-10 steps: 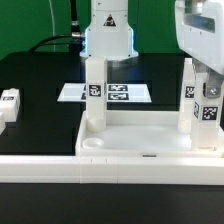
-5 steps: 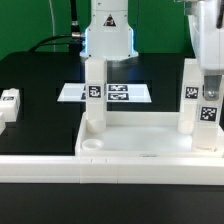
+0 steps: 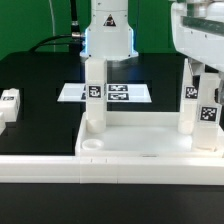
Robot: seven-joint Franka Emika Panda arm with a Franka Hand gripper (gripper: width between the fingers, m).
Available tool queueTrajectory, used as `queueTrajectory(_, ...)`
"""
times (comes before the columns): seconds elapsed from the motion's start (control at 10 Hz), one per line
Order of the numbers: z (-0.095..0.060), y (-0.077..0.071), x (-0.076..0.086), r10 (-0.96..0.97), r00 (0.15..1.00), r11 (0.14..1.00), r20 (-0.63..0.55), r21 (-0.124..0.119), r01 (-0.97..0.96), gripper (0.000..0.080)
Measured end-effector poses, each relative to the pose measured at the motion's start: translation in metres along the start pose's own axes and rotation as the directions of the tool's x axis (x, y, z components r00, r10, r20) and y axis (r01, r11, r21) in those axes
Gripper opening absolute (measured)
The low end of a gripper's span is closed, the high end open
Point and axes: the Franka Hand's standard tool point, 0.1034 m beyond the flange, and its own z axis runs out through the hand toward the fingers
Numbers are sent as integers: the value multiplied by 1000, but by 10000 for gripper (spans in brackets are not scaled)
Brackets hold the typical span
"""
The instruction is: Assemble desk
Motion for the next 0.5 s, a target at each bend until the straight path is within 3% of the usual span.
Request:
queueTrajectory(0.1,0,0,0,-89,996,996,0,-3,89,649)
queueTrajectory(0.2,-1,4,1,-241,970,969,-5,-48,241,649)
queueTrajectory(0.5,-3,2,0,-559,829,828,-13,-67,557,649)
